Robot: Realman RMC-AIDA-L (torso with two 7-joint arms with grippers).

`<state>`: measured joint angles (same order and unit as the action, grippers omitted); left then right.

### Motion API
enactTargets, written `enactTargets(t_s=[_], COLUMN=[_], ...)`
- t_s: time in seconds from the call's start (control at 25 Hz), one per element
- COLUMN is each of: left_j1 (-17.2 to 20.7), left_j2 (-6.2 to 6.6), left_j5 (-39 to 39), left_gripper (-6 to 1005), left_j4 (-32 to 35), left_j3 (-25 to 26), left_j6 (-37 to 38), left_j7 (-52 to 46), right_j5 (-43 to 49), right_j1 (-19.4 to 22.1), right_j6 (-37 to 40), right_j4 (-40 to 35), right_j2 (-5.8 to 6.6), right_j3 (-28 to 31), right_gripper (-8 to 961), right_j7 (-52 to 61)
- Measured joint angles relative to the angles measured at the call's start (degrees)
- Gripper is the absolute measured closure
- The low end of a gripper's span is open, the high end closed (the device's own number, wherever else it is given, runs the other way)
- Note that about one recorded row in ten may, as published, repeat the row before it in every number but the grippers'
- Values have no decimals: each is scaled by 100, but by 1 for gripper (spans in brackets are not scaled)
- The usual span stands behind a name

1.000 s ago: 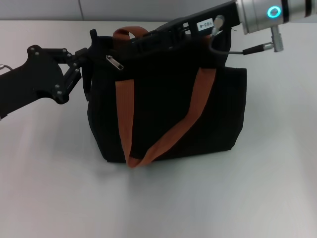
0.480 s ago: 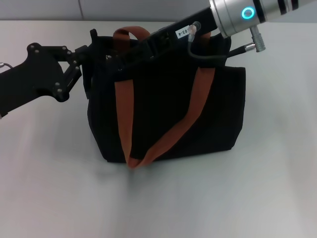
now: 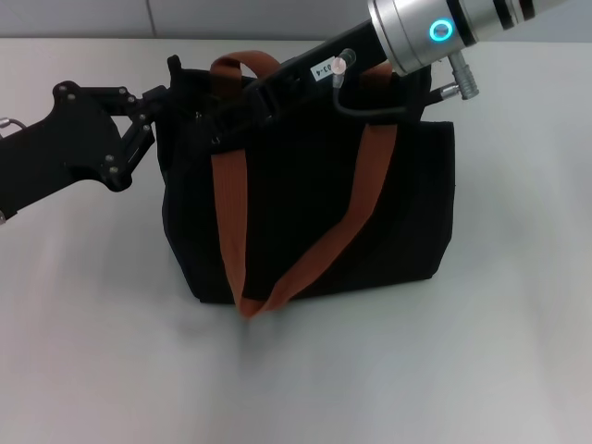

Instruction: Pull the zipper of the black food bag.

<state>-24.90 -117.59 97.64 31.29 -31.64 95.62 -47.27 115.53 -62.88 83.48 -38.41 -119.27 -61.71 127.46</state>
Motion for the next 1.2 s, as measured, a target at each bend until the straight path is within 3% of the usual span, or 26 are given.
enactTargets(t_s=[1.2], left_j1=[-33], left_j2=[-11], left_j5=[-79], left_gripper=[916], left_j4=[0], left_j3=[0], left_j6=[-32], left_j7=[-73], right_j5=[-99], right_j1=[18], right_j6=[19], right_j4=[1], right_j2=[-8], right_j3=[-36], right_gripper=[584], right_j7=[94])
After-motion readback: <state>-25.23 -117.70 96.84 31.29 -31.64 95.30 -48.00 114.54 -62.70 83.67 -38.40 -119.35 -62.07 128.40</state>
